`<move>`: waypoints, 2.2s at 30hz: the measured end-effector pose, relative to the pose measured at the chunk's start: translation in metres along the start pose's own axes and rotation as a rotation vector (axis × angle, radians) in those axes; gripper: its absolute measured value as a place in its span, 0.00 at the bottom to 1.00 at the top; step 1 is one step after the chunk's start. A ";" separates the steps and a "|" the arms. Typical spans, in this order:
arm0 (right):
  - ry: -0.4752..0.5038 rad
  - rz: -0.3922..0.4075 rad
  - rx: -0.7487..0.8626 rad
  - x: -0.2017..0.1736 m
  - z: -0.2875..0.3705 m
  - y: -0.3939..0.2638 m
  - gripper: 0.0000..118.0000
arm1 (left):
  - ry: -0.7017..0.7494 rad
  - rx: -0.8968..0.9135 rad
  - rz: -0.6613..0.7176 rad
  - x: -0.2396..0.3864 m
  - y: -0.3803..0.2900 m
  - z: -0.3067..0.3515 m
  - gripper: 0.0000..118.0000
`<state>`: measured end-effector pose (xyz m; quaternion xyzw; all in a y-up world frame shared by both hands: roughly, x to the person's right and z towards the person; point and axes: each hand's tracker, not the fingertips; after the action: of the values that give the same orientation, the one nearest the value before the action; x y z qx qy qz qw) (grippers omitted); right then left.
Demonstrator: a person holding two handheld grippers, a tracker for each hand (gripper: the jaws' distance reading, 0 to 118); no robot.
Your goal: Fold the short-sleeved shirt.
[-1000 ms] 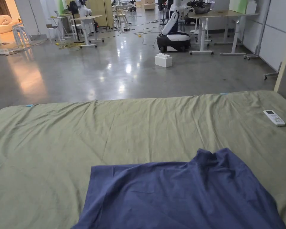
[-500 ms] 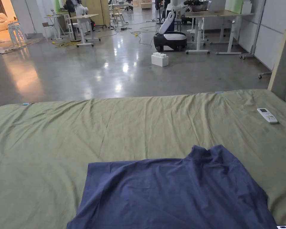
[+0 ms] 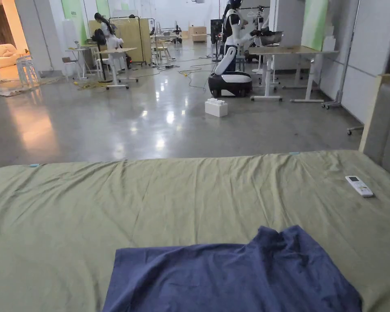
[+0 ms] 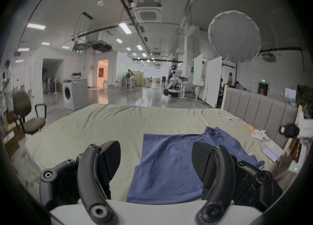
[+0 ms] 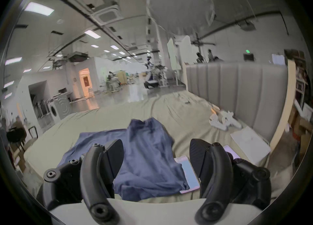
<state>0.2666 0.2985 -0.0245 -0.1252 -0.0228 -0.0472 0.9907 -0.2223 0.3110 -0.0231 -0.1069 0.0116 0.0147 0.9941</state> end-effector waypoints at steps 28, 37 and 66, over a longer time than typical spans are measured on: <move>0.127 0.092 0.065 -0.039 -0.002 0.018 0.00 | -0.059 0.026 -0.133 0.026 0.024 0.012 0.00; 0.151 0.039 -0.027 -0.030 -0.009 -0.002 0.00 | -0.055 -0.331 -0.145 -0.038 -0.043 -0.058 0.26; -0.071 0.041 -0.426 0.051 -0.075 -0.069 0.79 | -0.123 -0.891 -0.273 -0.029 -0.147 -0.171 0.10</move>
<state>0.3125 0.2083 -0.0770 -0.3340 -0.0445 -0.0261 0.9412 -0.2499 0.1303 -0.1585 -0.5225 -0.0688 -0.1063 0.8432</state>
